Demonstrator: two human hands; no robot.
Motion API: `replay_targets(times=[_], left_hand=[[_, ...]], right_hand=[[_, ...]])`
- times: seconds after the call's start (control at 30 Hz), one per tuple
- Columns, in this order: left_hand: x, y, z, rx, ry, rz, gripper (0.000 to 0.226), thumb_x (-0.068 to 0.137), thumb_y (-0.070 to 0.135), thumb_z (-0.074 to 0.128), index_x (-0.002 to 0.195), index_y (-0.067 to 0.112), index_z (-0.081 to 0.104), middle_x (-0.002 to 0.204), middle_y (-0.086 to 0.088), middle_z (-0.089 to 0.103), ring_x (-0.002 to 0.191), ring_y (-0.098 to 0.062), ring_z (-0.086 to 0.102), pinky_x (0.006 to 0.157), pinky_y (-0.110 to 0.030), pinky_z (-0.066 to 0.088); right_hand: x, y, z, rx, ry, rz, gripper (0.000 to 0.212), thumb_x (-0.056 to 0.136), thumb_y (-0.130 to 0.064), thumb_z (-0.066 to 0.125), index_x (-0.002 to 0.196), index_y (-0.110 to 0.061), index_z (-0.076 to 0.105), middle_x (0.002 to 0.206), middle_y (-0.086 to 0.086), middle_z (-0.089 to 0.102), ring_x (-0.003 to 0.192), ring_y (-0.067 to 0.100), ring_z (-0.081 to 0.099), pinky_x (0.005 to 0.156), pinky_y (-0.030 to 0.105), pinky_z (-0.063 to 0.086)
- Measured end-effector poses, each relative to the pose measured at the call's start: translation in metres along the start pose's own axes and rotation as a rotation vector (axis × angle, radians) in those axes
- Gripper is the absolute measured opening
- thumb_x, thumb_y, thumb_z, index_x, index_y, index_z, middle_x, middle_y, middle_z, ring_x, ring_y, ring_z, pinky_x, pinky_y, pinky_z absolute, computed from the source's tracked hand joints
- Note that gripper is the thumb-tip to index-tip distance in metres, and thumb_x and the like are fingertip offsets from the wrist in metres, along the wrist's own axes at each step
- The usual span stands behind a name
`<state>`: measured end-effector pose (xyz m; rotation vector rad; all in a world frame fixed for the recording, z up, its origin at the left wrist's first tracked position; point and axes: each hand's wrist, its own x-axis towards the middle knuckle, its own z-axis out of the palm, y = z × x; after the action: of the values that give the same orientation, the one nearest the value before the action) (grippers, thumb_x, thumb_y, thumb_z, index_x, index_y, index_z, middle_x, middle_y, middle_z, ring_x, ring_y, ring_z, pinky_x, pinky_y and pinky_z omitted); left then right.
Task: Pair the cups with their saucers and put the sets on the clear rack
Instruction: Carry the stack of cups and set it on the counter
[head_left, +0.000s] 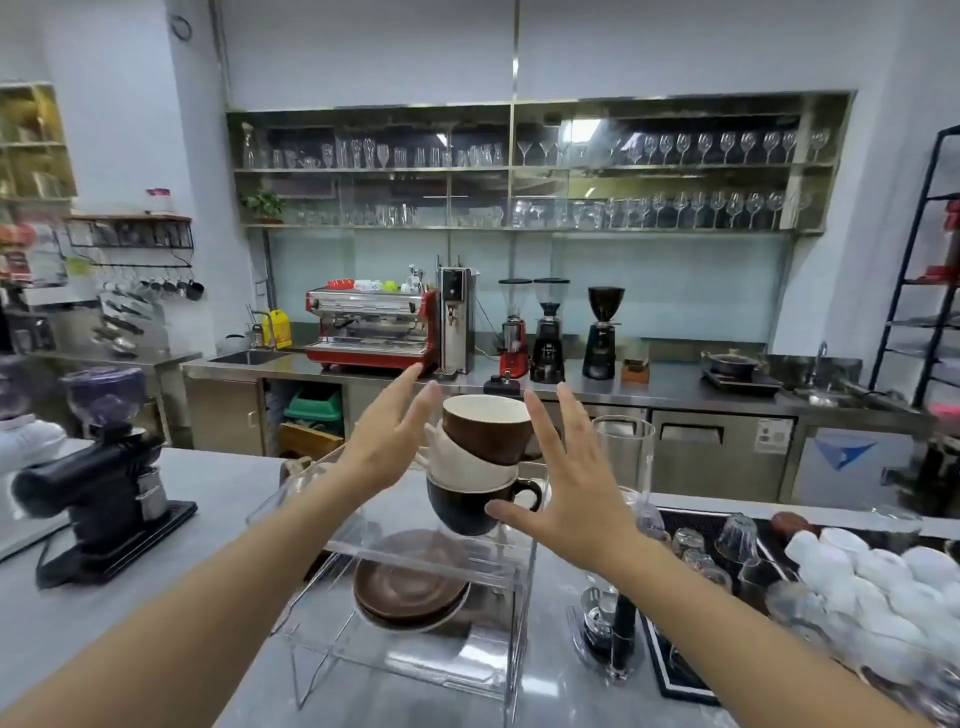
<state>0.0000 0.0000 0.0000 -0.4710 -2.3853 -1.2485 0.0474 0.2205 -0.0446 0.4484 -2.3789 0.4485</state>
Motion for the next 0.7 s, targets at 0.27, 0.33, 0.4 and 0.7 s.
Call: replay_targets(times=[0.27, 0.33, 0.4, 0.7], left_hand=[[0.023, -0.017, 0.008, -0.752, -0.268, -0.479, 0.068, 0.099, 0.064, 0.028, 0.128, 0.013, 0.062, 0.117, -0.013, 0.071, 0.106, -0.028, 0.067, 0.096, -0.049, 0.051], [0.028, -0.023, 0.006, -0.832, -0.316, -0.525, 0.059, 0.099, 0.06, 0.037, 0.115, 0.013, 0.069, 0.088, -0.009, 0.074, 0.073, -0.021, 0.069, 0.08, -0.04, 0.051], [0.033, -0.029, 0.007, -0.843, -0.377, -0.515, 0.05, 0.097, 0.053, 0.044, 0.101, 0.017, 0.077, 0.081, -0.006, 0.072, 0.065, -0.019, 0.066, 0.073, -0.035, 0.049], [0.041, -0.043, 0.019, -0.923, -0.563, -0.566, 0.048, 0.089, 0.053, 0.053, 0.127, 0.027, 0.069, 0.128, -0.011, 0.062, 0.114, -0.033, 0.055, 0.101, -0.051, 0.039]], right_hand=[[0.003, -0.007, 0.018, 0.066, 0.049, -0.025, 0.129, 0.057, -0.075, 0.072, 0.155, -0.044, -0.006, 0.164, 0.0, -0.02, 0.153, 0.03, 0.001, 0.107, 0.049, 0.04], [0.003, -0.008, 0.021, 0.058, 0.049, -0.027, 0.13, 0.055, -0.075, 0.074, 0.154, -0.048, -0.006, 0.164, 0.001, -0.021, 0.153, 0.034, 0.001, 0.104, 0.054, 0.042], [0.003, -0.009, 0.023, 0.054, 0.05, -0.024, 0.131, 0.053, -0.074, 0.075, 0.151, -0.054, -0.008, 0.164, 0.001, -0.02, 0.153, 0.035, 0.003, 0.101, 0.058, 0.046], [0.008, -0.007, 0.034, 0.183, 0.036, -0.004, 0.134, 0.048, -0.06, 0.086, 0.15, -0.057, -0.001, 0.163, -0.002, -0.019, 0.147, 0.027, 0.02, 0.107, 0.042, 0.041]])
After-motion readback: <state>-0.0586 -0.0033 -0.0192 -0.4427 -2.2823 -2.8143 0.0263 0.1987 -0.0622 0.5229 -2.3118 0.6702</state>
